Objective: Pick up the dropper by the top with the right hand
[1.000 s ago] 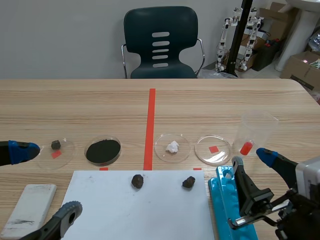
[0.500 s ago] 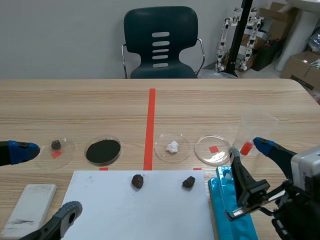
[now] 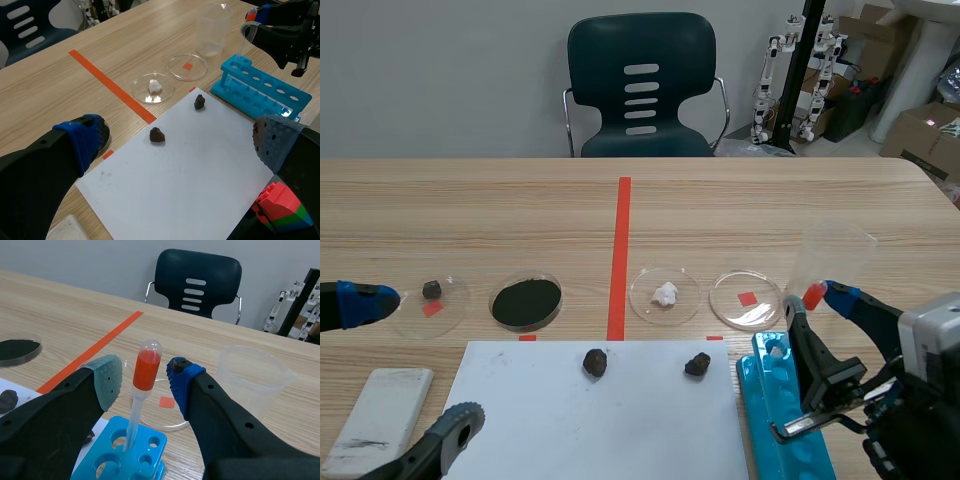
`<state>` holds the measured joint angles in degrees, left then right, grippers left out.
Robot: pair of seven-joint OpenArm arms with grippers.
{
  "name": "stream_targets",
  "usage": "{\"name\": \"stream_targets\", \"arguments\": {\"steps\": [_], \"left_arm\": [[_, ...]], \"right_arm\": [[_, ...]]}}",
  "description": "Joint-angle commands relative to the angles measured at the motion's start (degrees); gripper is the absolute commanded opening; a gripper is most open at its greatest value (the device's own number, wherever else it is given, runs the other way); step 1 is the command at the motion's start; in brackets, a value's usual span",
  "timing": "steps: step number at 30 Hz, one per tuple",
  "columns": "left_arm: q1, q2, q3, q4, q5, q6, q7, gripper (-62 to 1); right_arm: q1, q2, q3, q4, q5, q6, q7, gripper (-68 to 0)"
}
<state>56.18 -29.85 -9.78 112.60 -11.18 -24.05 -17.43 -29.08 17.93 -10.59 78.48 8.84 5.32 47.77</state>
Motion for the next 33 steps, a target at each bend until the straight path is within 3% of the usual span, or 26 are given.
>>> {"name": "stream_targets", "arguments": {"steps": [1,5,13,33], "left_arm": [[-0.2,0.2,0.2,0.6,-0.6,0.1,-1.0,1.3],[-0.2,0.2,0.2,0.6,-0.6,0.1,-1.0,1.3],[-0.2,0.2,0.2,0.6,-0.6,0.1,-1.0,1.3],[-0.2,0.2,0.2,0.6,-0.6,0.1,-1.0,1.3]], "right_arm": [[0.8,0.7,0.3,1.1,0.4,0.1,1.5,-45.4],[0.8,0.7,0.3,1.1,-0.1,0.3,1.5,-52.7],[0.8,0.7,0.3,1.1,-0.1,0.3,1.5,-58.7],[0.8,0.8,0.3,1.1,-0.1,0.3,0.9,-61.3]]}}
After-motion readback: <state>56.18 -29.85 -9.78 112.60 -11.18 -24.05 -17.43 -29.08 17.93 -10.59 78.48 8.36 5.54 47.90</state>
